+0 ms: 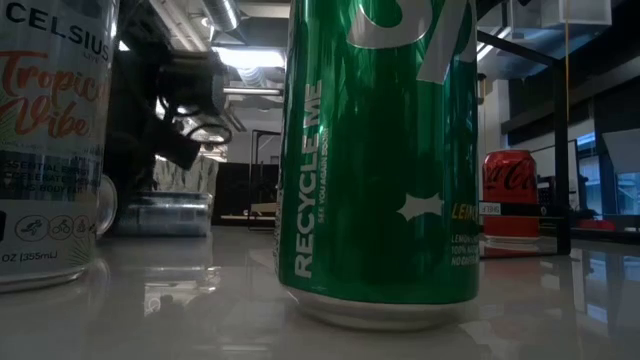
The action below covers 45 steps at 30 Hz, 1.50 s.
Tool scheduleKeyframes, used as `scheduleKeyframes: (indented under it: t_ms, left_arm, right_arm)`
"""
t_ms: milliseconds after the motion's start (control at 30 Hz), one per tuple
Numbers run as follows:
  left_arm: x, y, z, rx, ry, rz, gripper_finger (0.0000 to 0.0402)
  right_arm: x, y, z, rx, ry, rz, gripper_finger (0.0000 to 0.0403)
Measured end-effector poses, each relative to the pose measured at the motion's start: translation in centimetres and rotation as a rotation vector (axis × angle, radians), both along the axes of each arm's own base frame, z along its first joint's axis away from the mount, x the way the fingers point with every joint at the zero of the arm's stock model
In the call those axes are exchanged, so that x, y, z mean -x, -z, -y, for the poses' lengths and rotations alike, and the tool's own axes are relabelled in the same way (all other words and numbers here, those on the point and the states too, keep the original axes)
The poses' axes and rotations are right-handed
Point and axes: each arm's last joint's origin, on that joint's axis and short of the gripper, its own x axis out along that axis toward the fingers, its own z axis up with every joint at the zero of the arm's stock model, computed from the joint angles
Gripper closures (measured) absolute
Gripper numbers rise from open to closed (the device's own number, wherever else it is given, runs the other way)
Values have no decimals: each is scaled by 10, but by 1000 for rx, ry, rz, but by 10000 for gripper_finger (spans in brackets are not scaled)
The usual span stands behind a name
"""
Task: Place canned beverage on shelf
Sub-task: Put the blue soda can on the shelf aligned with the other blue soda can
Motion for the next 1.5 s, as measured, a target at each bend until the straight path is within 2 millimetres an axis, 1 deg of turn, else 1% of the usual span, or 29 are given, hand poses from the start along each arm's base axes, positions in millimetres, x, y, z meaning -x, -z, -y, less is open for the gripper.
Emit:
scheduleKeyframes:
  t_ms: [167, 333, 700, 867, 1167, 1300, 1500]
  left_arm:
    - [-1, 3, 0, 10, 16, -19, 166]
    - [-4, -3, 0, 19, 18, -10, 188]
    - [-26, -38, -7, 154, 39, 77, 184]
    - [-38, -58, -13, 226, 48, 165, 184]
    - [-56, -97, -25, 397, 37, 342, 184]
    - [-59, -105, -27, 491, 36, 383, 184]
    - [-60, -108, -25, 613, 47, 418, 184]
  right_arm:
    - [0, 0, 0, 0, 0, 0, 10]
    - [0, 0, 0, 0, 0, 0, 10]
    - [0, 0, 0, -2, 2, 0, 10]
    - [0, 0, 0, -3, 3, 4, 10]
    - [-6, -10, 1, 23, 11, 130, 10]
    - [-9, -15, 2, 70, 16, 196, 10]
    - [-11, -20, 2, 159, -13, 266, 10]
